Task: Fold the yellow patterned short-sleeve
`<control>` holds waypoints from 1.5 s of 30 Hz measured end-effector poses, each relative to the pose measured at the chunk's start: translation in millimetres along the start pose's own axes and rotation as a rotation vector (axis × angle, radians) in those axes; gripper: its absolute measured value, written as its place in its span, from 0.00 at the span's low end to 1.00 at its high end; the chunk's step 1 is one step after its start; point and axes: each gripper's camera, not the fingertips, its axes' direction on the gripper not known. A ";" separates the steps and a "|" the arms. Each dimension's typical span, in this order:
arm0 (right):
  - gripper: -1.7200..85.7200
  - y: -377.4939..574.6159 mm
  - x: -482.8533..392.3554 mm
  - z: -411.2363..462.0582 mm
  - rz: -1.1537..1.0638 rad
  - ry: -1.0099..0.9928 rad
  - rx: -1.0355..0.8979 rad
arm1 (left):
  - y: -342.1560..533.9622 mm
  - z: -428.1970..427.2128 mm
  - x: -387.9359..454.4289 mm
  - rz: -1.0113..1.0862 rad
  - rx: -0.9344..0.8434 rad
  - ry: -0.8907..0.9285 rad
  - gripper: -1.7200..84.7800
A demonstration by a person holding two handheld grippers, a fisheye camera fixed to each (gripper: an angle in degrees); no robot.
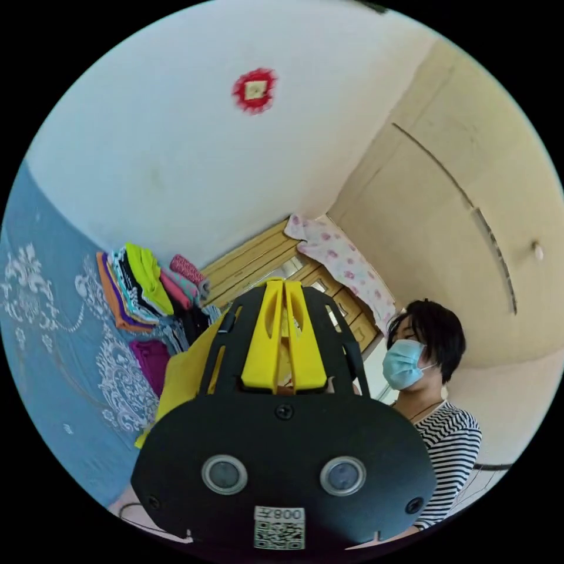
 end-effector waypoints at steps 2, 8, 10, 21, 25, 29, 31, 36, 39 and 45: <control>0.02 -3.2 -21.5 16.7 -0.029 -0.036 0.007 | 5.3 -46.6 38.5 0.079 0.007 -0.039 0.02; 0.02 -10.1 -94.0 67.3 -0.136 -0.142 0.048 | 26.8 -181.3 156.3 0.353 0.058 -0.061 0.02; 0.02 -9.7 -114.9 84.9 -0.165 -0.169 0.048 | 38.3 -230.0 201.1 0.476 0.086 -0.084 0.02; 0.02 65.1 -215.8 229.0 -0.225 -0.287 -0.013 | 115.7 -411.9 303.8 0.795 0.223 -0.283 0.02; 0.02 106.8 -242.2 280.3 -0.237 -0.315 -0.017 | 134.0 -465.6 297.5 0.819 0.261 -0.318 0.02; 0.02 157.9 -272.6 350.6 -0.248 -0.320 -0.031 | 138.4 -504.7 280.3 0.836 0.294 -0.362 0.02; 0.02 179.6 -284.2 386.7 -0.253 -0.316 -0.047 | 133.4 -526.3 262.1 0.840 0.312 -0.381 0.02; 0.02 250.3 -298.0 520.1 -0.227 -0.285 -0.114 | 101.7 -558.5 206.4 0.824 0.323 -0.437 0.02; 0.02 293.6 -286.4 611.0 -0.175 -0.272 -0.158 | 65.1 -570.2 154.8 0.773 0.301 -0.488 0.02; 0.02 391.4 -222.4 832.0 -0.017 -0.197 -0.301 | -35.3 -580.3 -8.1 0.560 0.226 -0.696 0.03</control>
